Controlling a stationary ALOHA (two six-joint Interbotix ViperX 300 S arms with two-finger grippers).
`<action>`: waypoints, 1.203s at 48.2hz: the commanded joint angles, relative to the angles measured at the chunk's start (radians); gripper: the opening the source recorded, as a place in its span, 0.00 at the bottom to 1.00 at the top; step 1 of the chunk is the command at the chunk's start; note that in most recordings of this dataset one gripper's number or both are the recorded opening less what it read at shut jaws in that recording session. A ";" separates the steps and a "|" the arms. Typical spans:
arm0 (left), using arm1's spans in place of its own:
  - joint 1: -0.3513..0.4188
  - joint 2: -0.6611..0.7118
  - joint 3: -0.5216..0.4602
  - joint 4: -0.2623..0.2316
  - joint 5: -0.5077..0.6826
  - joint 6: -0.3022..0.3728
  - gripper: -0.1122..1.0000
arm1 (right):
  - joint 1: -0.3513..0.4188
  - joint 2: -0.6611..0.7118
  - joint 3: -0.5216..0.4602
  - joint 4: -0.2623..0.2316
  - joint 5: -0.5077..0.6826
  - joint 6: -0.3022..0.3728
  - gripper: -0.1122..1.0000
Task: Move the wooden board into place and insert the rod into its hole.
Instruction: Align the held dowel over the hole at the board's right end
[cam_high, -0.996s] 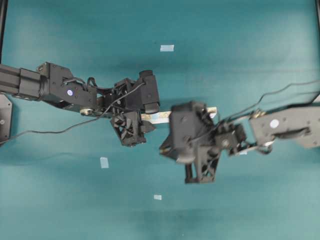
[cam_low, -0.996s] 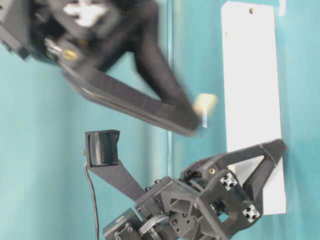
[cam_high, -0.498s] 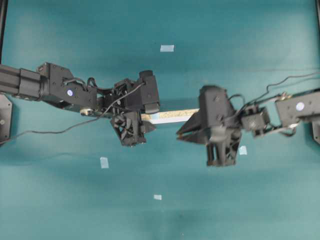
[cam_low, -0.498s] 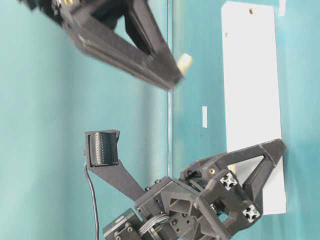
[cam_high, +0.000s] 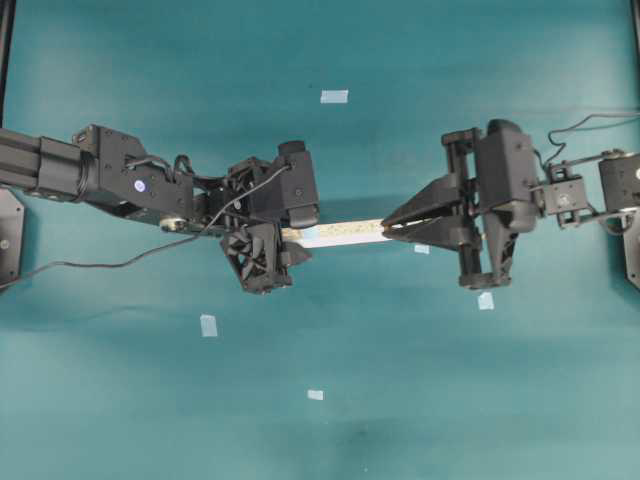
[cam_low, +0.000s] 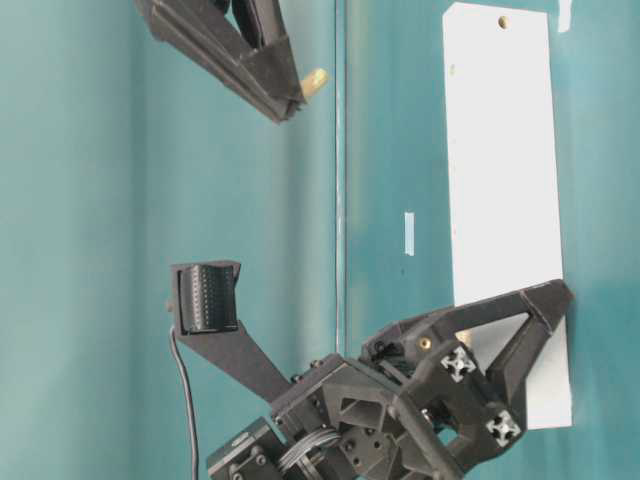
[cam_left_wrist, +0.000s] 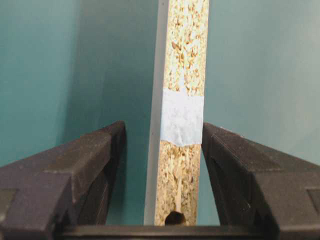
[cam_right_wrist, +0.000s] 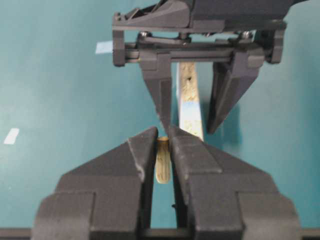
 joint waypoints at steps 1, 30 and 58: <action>-0.002 -0.035 -0.006 0.000 -0.005 -0.002 0.65 | -0.026 -0.018 0.017 -0.002 -0.083 -0.017 0.19; -0.002 -0.035 -0.008 0.000 -0.008 -0.005 0.65 | -0.155 0.067 0.272 0.069 -0.649 -0.166 0.19; -0.002 -0.037 -0.005 0.000 -0.008 -0.003 0.65 | -0.153 0.350 0.201 0.071 -0.845 -0.213 0.19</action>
